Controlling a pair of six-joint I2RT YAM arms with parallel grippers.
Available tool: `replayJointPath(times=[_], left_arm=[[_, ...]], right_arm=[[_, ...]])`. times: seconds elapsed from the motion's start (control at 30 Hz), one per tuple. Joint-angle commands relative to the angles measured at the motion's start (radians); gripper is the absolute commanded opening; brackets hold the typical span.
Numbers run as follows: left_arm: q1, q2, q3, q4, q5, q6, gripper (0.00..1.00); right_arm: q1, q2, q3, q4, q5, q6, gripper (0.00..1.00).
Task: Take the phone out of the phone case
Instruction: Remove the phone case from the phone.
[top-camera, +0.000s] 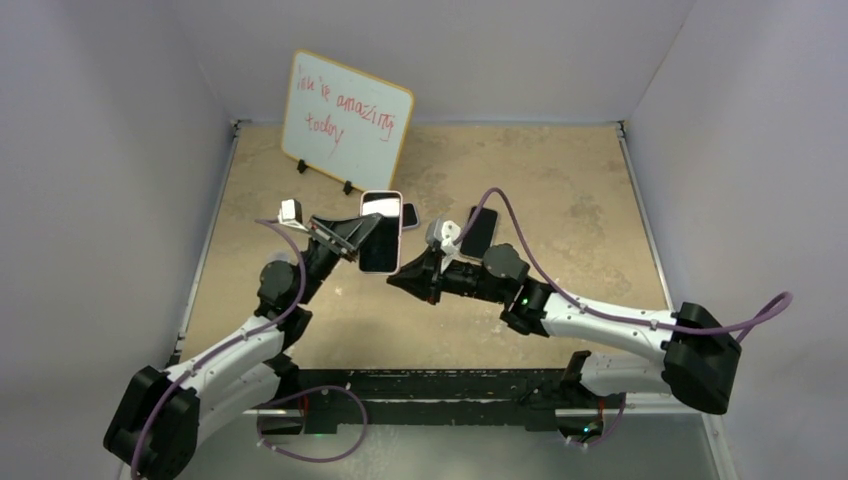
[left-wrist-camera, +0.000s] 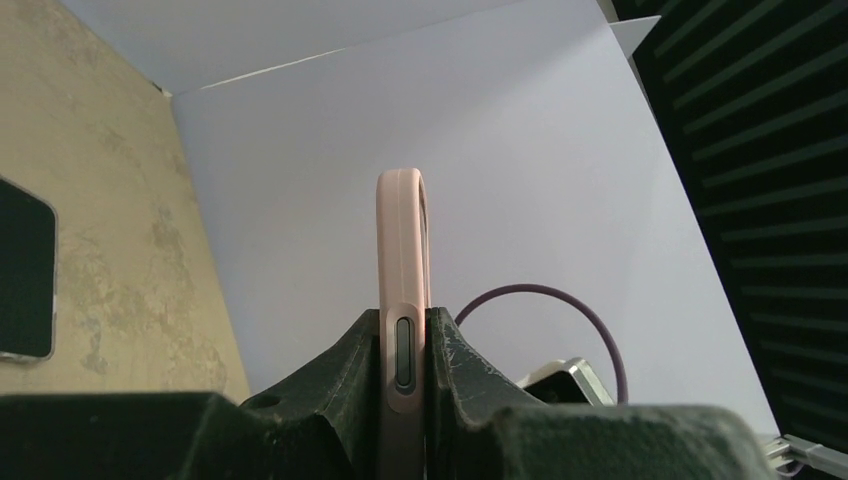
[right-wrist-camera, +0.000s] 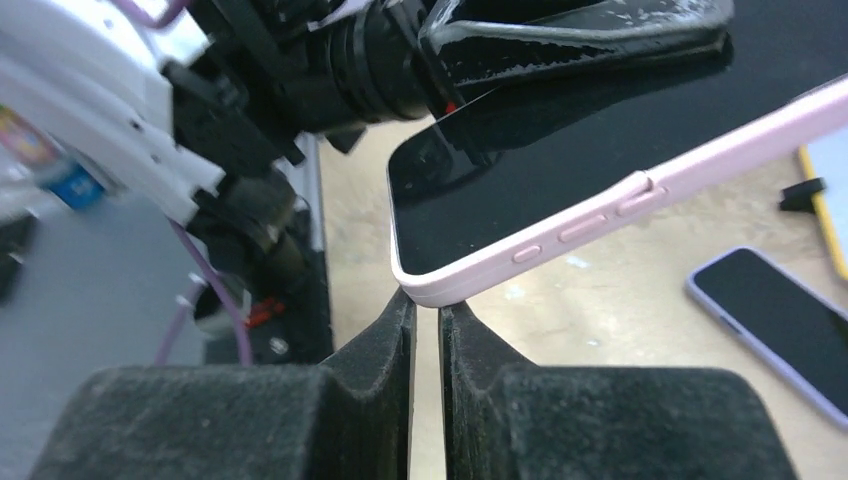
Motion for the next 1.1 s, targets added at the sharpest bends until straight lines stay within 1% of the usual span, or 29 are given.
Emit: replayJointPath(times=[0.0, 0.1, 0.23, 0.27, 0.33, 0.43, 0.5, 0.53, 0.73, 0.97, 1.07], left_arm=[[-0.019, 0.013, 0.057, -0.063, 0.087, -0.009, 0.0], [-0.018, 0.018, 0.068, -0.066, 0.109, -0.006, 0.0], [-0.019, 0.009, 0.064, -0.064, 0.087, 0.031, 0.0], [-0.018, 0.006, 0.063, -0.063, 0.08, 0.041, 0.0], [-0.018, 0.006, 0.061, -0.035, 0.07, 0.059, 0.0], [-0.019, 0.02, 0.072, 0.004, 0.079, 0.089, 0.0], [-0.017, 0.035, 0.091, 0.02, 0.101, 0.116, 0.0], [-0.017, 0.044, 0.1, 0.027, 0.122, 0.127, 0.0], [-0.017, 0.065, 0.119, 0.067, 0.175, 0.172, 0.0], [-0.017, 0.014, 0.16, -0.029, 0.206, 0.317, 0.0], [-0.017, -0.004, 0.168, -0.057, 0.209, 0.351, 0.0]], right_arm=[[0.016, 0.003, 0.113, -0.082, -0.065, -0.281, 0.0], [0.015, 0.005, 0.12, -0.104, -0.045, -0.323, 0.0], [0.014, 0.006, 0.145, -0.158, -0.029, -0.281, 0.0], [0.014, 0.001, 0.142, -0.157, -0.029, -0.261, 0.02], [0.014, -0.015, 0.122, -0.145, -0.037, -0.177, 0.12], [0.014, -0.044, 0.083, -0.108, -0.064, -0.082, 0.3], [0.013, -0.059, 0.068, -0.092, -0.073, -0.024, 0.37], [0.013, -0.064, 0.066, -0.096, -0.073, -0.002, 0.39], [-0.016, -0.084, 0.071, -0.098, -0.092, 0.094, 0.4], [-0.095, -0.077, 0.075, -0.063, -0.171, 0.222, 0.41], [-0.11, -0.072, 0.076, -0.054, -0.175, 0.247, 0.4]])
